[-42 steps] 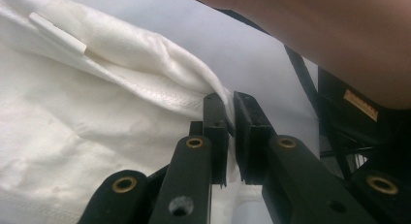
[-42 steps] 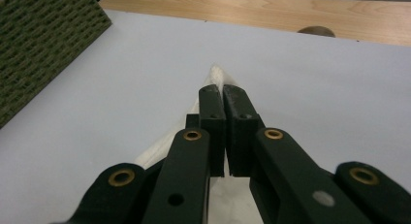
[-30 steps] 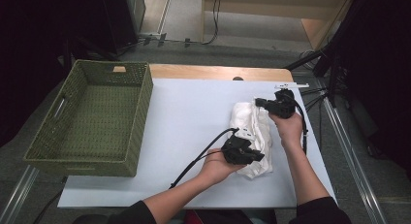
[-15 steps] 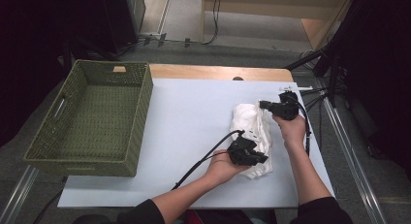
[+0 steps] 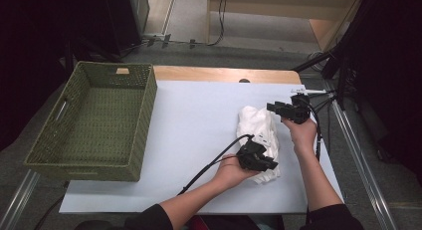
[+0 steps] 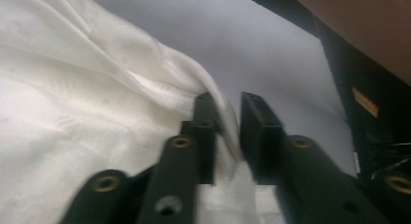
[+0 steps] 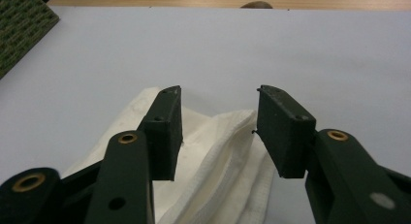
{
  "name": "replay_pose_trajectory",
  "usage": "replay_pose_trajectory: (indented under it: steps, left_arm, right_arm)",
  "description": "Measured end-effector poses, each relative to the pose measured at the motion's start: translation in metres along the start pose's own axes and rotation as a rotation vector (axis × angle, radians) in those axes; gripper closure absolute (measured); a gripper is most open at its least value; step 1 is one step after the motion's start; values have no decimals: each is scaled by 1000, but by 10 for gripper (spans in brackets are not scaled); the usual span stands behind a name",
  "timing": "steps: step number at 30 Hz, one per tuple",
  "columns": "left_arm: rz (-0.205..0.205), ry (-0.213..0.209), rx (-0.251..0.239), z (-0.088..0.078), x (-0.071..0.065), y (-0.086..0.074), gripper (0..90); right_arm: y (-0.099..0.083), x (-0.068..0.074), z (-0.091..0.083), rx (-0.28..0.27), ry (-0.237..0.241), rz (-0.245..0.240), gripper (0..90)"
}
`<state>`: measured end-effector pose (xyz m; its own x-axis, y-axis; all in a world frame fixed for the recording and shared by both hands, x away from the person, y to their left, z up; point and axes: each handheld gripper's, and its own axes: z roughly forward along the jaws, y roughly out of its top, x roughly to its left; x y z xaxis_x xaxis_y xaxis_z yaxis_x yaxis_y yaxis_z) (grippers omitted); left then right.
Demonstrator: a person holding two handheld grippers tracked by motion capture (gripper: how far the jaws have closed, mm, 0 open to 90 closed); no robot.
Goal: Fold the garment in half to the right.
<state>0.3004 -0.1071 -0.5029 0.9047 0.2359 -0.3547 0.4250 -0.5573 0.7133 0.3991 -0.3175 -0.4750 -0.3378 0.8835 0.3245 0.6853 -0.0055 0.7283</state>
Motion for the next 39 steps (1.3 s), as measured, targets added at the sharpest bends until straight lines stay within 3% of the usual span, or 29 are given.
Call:
replay_pose_trajectory:
  steps: [2,11,17,22,30,39]
  left_arm:
    - [-6,-5,3,-3,-1,1,592]
    - [-4,21,41,-22,0,6,413]
    - [-20,32,22,-37,6,5,388]
    - [-30,54,25,-48,11,3,386]
    - [-65,47,-19,-68,19,-3,369]
    - [-67,70,-39,-85,25,-6,369]
  right_arm:
    - [-1,2,-1,5,-1,-7,487]
    - [-5,8,-5,12,-1,-35,465]
    - [-10,12,-8,30,3,-48,422]
    - [-12,17,-7,60,43,-55,370]
    - [-20,27,-8,77,47,-79,365]
    - [-29,38,-16,78,55,-94,364]
